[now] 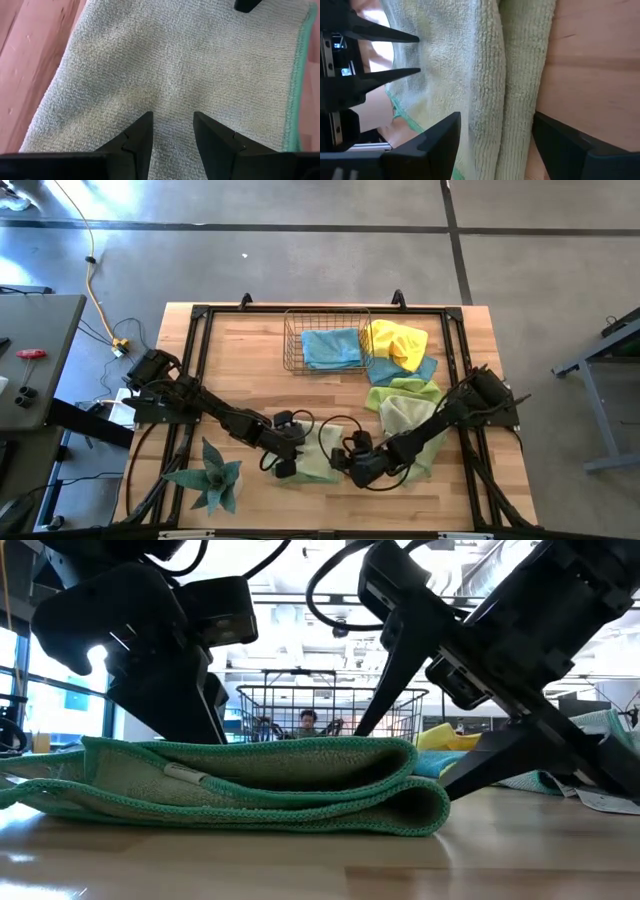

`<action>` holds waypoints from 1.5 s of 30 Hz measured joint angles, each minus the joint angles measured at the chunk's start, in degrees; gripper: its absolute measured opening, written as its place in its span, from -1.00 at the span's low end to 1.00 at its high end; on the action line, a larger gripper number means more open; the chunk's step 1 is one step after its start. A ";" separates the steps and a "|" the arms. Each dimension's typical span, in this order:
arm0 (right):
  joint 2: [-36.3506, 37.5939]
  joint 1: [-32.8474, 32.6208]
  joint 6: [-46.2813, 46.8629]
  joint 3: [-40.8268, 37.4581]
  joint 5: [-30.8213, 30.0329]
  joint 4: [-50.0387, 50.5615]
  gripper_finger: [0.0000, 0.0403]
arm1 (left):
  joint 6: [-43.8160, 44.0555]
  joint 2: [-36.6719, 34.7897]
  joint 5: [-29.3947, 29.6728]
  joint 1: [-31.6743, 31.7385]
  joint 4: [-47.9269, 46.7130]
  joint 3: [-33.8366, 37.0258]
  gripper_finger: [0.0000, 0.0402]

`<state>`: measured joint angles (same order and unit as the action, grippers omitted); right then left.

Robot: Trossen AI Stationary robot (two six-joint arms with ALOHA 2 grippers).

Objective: Fold microfiber towels
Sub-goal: Stack the left light green towel on top of the blue towel in the wire basket

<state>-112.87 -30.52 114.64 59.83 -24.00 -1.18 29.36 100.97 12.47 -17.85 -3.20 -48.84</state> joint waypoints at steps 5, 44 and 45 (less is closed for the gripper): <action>-1.90 0.34 -0.05 -0.02 -1.18 -1.93 0.00 | 0.00 0.02 0.00 0.02 0.02 0.00 -0.35; 16.95 9.67 -30.94 -0.37 1.53 5.23 -1.00 | 4.53 -29.68 1.21 0.24 -1.65 -0.04 -0.35; 18.32 10.86 -32.60 -0.37 3.00 5.47 -1.00 | 4.55 -31.36 2.44 0.24 -1.79 -0.02 -0.35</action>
<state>-94.54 -19.66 82.04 59.46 -21.00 4.29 33.91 69.61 14.91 -17.61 -4.99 -48.86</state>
